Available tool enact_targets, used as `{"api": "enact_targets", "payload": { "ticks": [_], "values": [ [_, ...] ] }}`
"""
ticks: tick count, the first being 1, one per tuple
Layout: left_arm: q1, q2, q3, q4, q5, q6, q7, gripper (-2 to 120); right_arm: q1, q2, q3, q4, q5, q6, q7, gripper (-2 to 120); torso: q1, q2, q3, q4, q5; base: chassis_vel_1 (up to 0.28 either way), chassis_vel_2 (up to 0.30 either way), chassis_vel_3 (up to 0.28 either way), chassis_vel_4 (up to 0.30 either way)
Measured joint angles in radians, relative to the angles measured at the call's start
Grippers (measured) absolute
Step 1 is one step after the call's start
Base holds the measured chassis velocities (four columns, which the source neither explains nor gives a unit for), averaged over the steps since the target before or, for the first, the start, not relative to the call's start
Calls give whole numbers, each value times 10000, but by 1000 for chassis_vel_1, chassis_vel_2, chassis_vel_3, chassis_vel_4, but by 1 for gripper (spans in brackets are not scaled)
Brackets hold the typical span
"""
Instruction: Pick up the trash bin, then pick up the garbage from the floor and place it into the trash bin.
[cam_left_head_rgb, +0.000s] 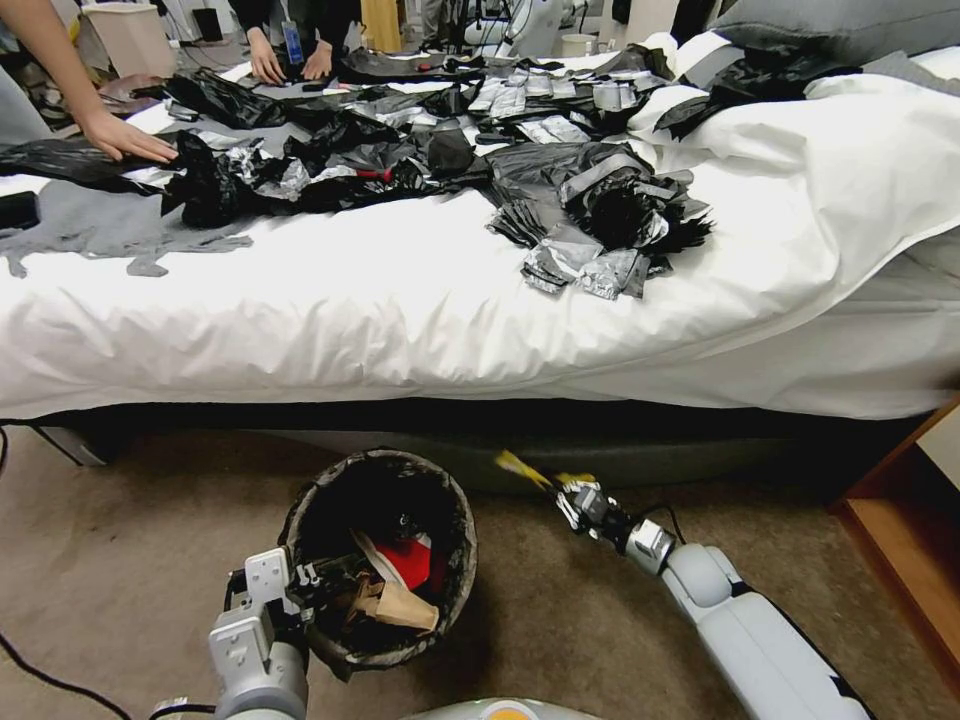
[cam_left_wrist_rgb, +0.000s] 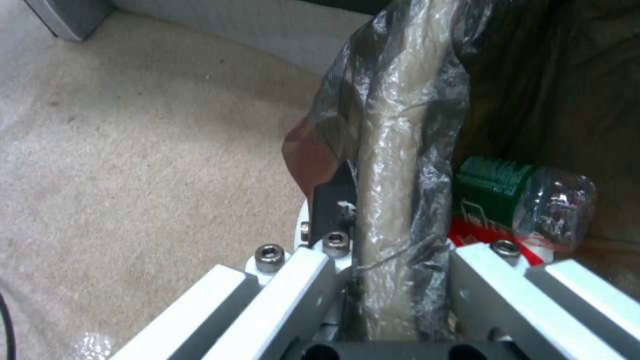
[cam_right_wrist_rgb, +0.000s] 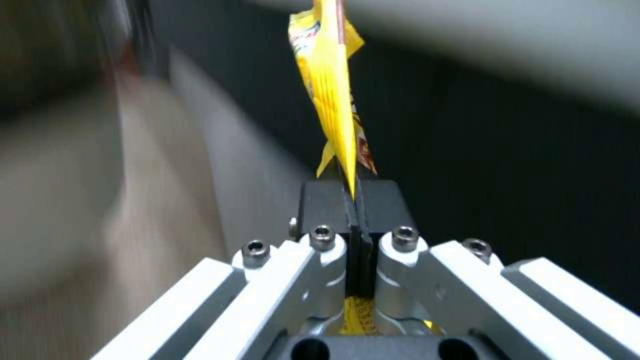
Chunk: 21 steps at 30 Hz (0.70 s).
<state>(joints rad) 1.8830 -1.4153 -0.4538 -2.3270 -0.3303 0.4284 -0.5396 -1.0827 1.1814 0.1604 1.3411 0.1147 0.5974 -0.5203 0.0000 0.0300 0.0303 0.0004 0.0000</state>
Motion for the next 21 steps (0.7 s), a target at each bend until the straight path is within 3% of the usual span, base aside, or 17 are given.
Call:
{"api": "enact_targets", "payload": {
  "ticks": [6,13,21],
  "values": [
    [-31,42,-36,118,-12,25,-12,0,-997,-710,-90,2705,1763,-442,-315,0,-1,0,0,-5,-2,0,0,0,0],
    [-97,6,34,221,-5,39,-13,0,-1566,-1197,-386,4786,3362,-1106,-252,0,-1,0,0,-4,0,0,0,0,0],
    [-93,1,103,221,11,43,-14,0,-1986,-1459,-1419,5863,3658,-1598,120,0,-1,0,0,-4,-1,0,0,0,0]
  ]
}}
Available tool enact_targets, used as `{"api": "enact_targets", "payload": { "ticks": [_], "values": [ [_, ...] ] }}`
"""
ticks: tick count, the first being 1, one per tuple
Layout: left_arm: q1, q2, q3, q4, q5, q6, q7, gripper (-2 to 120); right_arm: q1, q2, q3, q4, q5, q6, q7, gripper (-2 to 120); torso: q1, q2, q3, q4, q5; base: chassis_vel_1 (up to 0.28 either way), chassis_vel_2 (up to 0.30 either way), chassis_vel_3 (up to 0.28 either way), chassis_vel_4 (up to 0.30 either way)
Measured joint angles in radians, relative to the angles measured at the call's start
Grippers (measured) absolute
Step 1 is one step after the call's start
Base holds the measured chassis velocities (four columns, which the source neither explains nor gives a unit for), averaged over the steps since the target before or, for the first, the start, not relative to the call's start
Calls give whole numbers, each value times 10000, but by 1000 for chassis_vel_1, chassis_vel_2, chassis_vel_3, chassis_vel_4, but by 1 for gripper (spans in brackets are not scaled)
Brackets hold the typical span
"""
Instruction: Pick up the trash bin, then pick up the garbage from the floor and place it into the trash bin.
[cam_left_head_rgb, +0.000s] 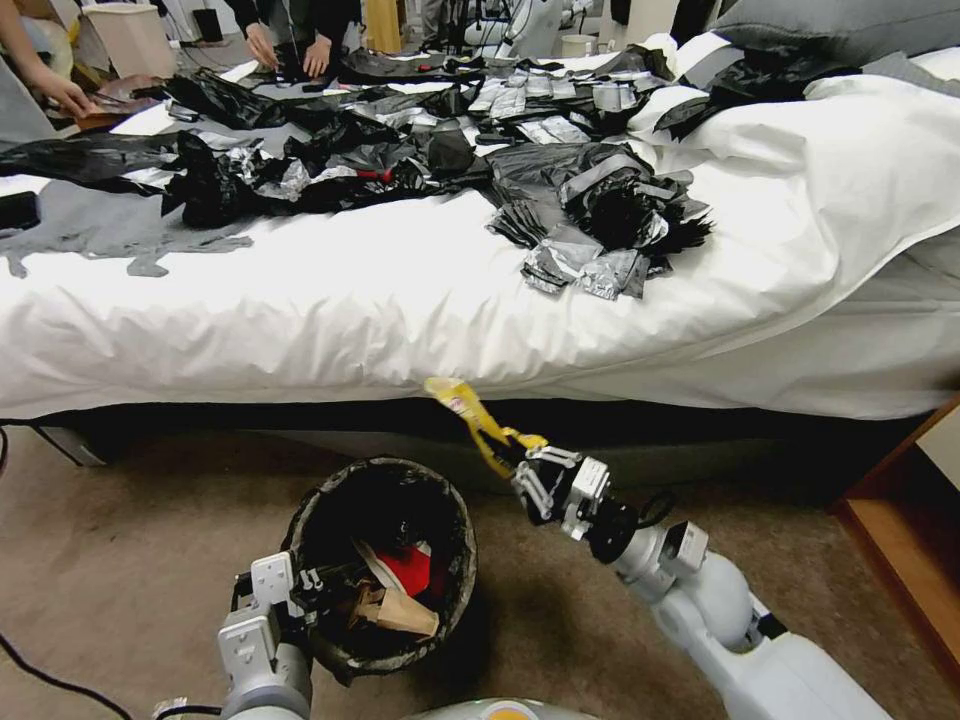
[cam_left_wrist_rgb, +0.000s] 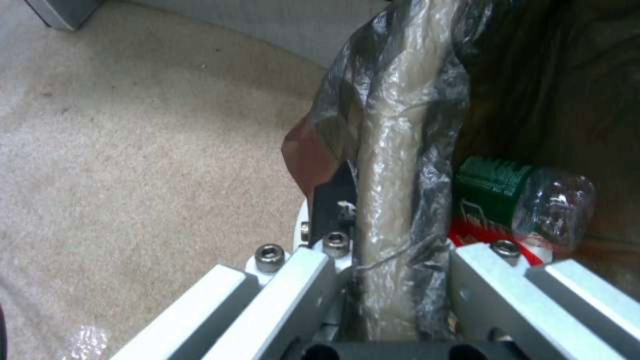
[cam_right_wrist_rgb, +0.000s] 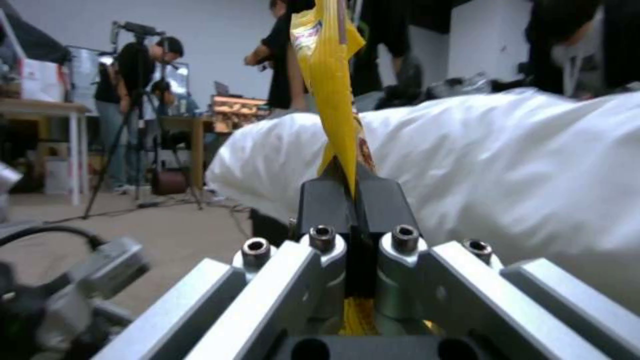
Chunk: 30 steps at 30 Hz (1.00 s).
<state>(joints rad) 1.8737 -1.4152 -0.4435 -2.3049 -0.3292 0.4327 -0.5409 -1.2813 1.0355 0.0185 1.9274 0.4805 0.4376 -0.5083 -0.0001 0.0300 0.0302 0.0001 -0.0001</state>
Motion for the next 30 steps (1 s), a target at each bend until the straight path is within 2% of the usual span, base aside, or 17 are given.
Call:
{"api": "enact_targets", "payload": {
  "ticks": [5,13,18,25,27,30],
  "values": [
    [86,0,59,-129,18,3,2,0,165,177,-959,-386,-741,-13,184,0,0,0,1,0,1,0,0,0,0],
    [164,10,64,-317,25,7,18,0,517,767,-1764,-1122,-1324,-68,407,0,1,0,1,0,0,0,0,0,0],
    [158,-1,94,-349,30,21,25,0,656,1195,-2047,-1675,-1525,-134,665,0,1,0,1,0,0,0,0,0,0],
    [118,-41,129,-366,36,37,28,0,773,1334,-2078,-2027,-1867,-335,987,0,0,0,1,0,0,0,0,0,0],
    [108,-48,131,-366,36,38,29,0,763,1329,-2070,-2070,-1926,-338,1021,2,0,0,1,0,0,0,0,0,0],
    [67,-58,143,-365,36,46,29,0,671,1293,-2073,-2170,-2116,-332,1050,17,0,0,1,-1,1,0,0,0,0]
  ]
}}
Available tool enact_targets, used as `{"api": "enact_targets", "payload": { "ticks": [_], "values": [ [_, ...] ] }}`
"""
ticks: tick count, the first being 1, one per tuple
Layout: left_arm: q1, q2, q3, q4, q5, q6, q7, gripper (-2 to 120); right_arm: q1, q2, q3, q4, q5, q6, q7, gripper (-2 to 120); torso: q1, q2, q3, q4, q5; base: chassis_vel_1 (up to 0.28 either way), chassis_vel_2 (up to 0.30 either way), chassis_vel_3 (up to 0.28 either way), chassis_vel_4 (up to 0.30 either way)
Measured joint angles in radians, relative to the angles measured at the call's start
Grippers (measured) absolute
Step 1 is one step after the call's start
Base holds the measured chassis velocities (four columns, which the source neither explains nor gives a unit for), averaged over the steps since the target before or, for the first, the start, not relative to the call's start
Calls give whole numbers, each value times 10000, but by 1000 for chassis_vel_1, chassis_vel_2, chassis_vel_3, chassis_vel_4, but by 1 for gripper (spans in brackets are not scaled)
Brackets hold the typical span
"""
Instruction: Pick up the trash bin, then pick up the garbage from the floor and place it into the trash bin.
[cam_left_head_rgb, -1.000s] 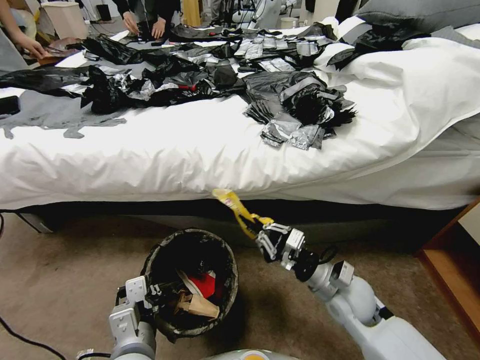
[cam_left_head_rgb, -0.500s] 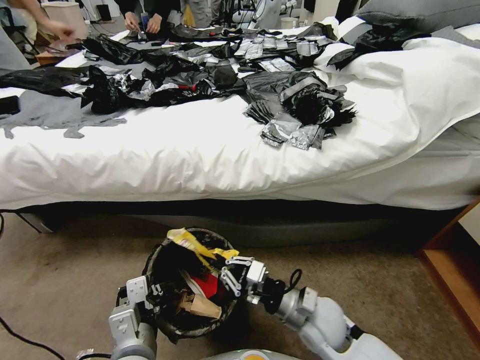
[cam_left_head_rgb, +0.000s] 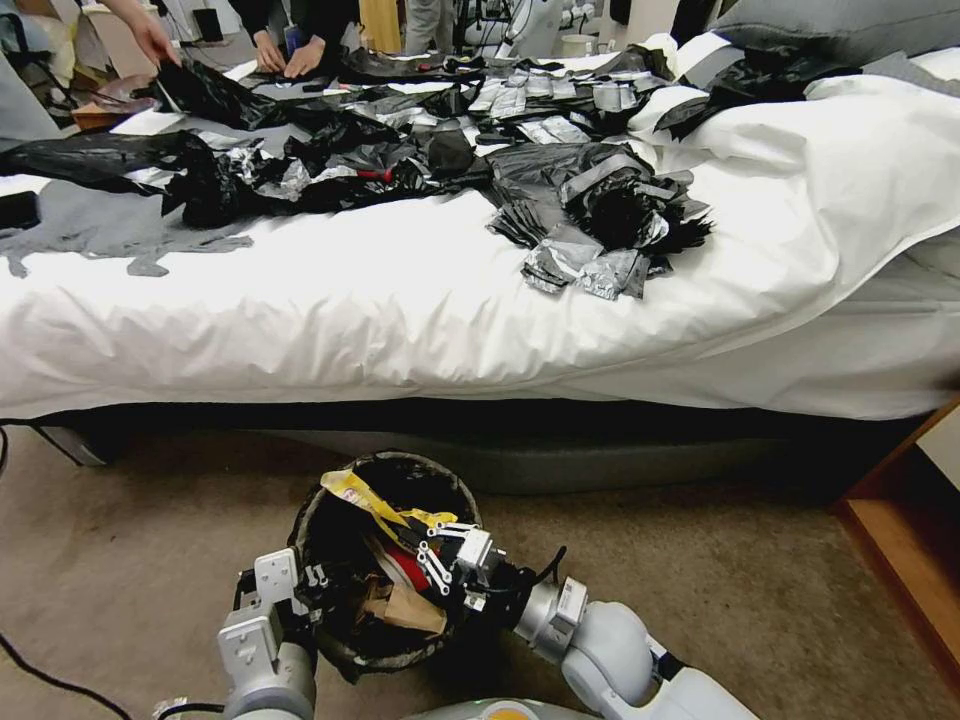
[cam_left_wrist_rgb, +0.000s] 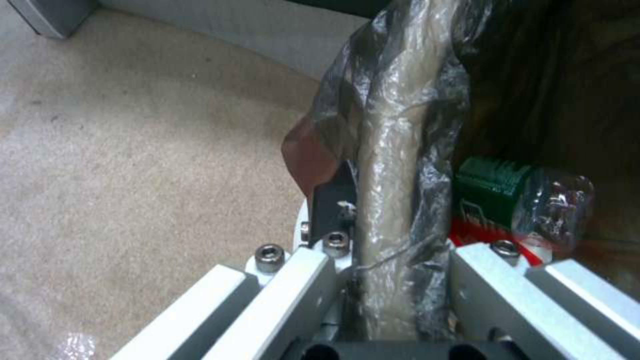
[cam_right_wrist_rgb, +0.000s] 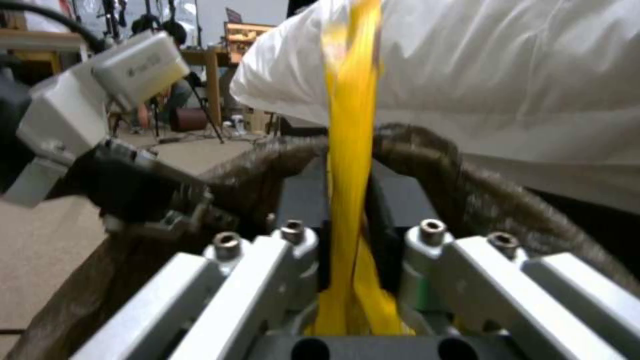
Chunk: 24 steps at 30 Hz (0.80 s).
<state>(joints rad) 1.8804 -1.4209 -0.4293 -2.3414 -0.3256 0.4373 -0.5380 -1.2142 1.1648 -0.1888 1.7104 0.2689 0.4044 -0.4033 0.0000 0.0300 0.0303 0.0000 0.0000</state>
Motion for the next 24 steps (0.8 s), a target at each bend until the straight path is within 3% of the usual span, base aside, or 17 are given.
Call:
{"api": "enact_targets", "payload": {
  "ticks": [8,11,13,16,18,20,24],
  "values": [
    [-45,-47,27,24,0,8,2,0,-121,-109,-123,-74,-149,45,3,42,0,0,0,0,1,0,0,0,0],
    [-54,-65,29,24,0,15,2,0,-205,-234,-204,-136,-259,90,-9,57,0,0,0,0,0,0,0,0,0],
    [-55,-69,33,25,0,18,2,0,-233,-249,-216,-165,-308,106,-21,59,0,0,0,0,1,0,0,0,0],
    [-73,-78,69,25,0,52,2,0,-293,-255,-232,-217,-380,143,-40,76,0,0,0,0,0,0,0,0,0],
    [-79,-80,76,25,0,62,2,0,-300,-255,-232,-217,-388,149,-43,79,0,0,0,0,0,0,0,0,0],
    [-83,-79,78,24,0,67,2,0,-332,-282,-193,-133,-403,188,-51,91,0,0,0,0,1,0,0,0,0],
    [-102,-64,58,53,0,68,4,0,-399,-318,-48,208,-477,309,-16,97,0,0,0,0,1,0,0,0,0]
  ]
}}
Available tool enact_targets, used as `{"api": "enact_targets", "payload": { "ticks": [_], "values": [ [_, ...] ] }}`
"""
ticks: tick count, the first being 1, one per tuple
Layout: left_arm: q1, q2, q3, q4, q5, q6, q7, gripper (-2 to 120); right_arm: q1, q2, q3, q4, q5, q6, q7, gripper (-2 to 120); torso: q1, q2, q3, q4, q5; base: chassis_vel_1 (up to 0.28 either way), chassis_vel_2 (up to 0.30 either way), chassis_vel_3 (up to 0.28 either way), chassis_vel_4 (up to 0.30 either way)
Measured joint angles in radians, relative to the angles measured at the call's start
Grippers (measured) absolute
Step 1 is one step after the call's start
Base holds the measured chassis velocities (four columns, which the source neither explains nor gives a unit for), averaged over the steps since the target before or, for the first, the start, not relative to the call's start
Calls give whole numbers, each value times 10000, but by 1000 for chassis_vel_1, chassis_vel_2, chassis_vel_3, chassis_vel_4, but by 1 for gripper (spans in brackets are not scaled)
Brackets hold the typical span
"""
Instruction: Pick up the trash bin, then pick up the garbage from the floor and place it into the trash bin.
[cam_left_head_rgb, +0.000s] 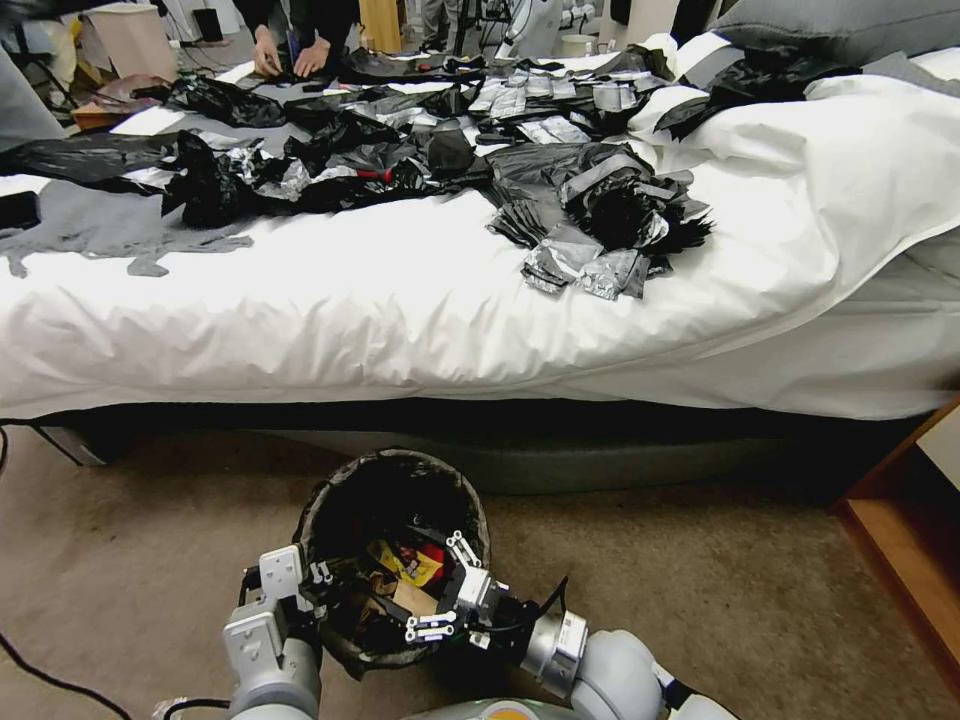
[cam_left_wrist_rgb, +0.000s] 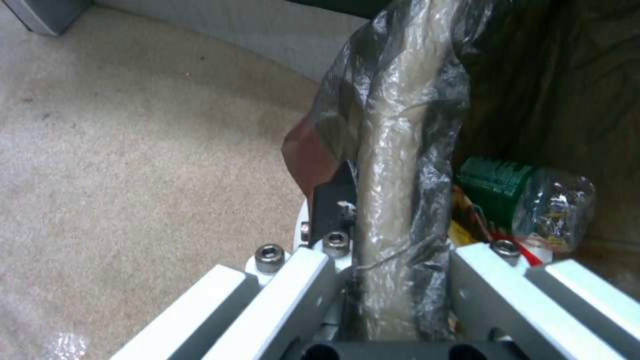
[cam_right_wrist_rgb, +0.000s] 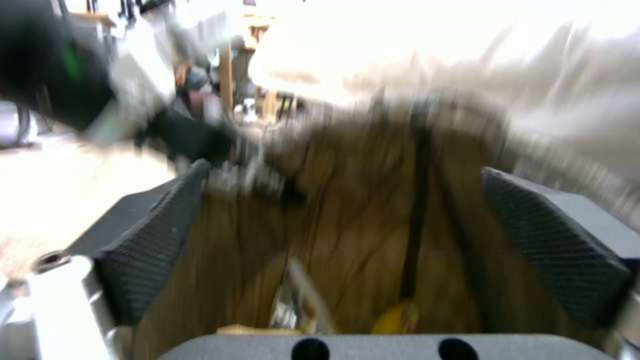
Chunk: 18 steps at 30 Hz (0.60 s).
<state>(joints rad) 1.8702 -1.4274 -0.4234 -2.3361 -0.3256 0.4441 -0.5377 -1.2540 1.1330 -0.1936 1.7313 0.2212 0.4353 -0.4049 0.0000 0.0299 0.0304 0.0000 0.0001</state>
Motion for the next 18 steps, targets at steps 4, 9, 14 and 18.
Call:
{"api": "enact_targets", "payload": {
  "ticks": [4,9,14,18],
  "values": [
    [-92,67,-68,227,26,-9,5,0,-182,213,567,1229,-1211,380,1150,100,0,0,0,1,0,0,0,0,0],
    [-154,232,-177,448,154,-85,-1,0,-505,343,1084,2333,-1755,262,2301,100,1,0,0,1,-1,0,0,0,0],
    [-202,381,-258,583,156,-126,5,0,-1513,626,1977,3348,-2107,74,3698,100,1,0,0,0,-1,0,0,0,0],
    [-272,402,-282,638,120,-136,12,0,-2458,975,2547,3383,-2401,411,4146,100,1,0,0,0,-1,0,0,0,0]
  ]
}}
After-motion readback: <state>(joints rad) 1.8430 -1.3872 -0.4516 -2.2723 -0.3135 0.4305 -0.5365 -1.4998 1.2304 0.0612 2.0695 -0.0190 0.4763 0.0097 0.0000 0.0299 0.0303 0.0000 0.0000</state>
